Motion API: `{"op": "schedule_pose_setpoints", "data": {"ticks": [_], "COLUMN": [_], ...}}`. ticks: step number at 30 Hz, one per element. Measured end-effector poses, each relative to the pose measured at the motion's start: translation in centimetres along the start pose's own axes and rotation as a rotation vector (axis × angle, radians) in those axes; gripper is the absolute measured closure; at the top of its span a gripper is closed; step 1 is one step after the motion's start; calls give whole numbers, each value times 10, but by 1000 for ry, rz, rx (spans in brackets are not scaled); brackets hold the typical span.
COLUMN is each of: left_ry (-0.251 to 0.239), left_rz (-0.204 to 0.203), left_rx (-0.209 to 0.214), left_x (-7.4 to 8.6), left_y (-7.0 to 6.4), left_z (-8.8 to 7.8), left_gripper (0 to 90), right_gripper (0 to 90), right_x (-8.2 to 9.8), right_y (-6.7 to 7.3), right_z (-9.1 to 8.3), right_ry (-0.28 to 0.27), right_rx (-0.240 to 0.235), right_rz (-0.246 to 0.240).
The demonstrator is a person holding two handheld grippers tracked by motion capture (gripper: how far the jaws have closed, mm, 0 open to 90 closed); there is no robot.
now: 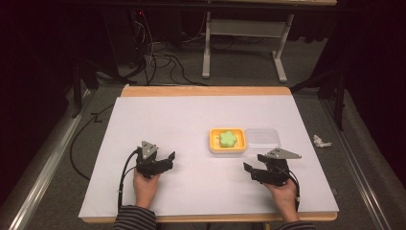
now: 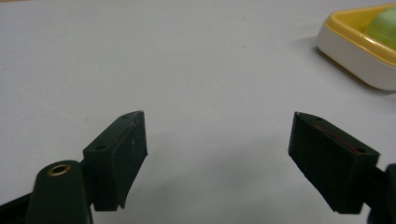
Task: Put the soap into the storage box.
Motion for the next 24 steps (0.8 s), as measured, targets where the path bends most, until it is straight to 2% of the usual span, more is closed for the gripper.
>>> {"op": "schedule_pose_setpoints", "data": {"ticks": [24], "left_ry": [1], "left_rz": [4], "left_rx": [-1], "left_x": [0], "left_y": [0], "left_z": [0], "left_gripper": [200], "right_gripper": [319], "right_x": [20], "right_y": [14], "right_z": [16], "right_ry": [32], "right_rx": [-28], "right_rz": [25]}}
Point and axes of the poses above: each handheld gripper's, and its own axes: z roughly forward along the jaws, x roughly out of its underside, y roughly to its left, the point moved 9 cm from there along z, roughly forward along the jaws, and after that the axes turned 11 degrees about -z, right-handed, at the moved point
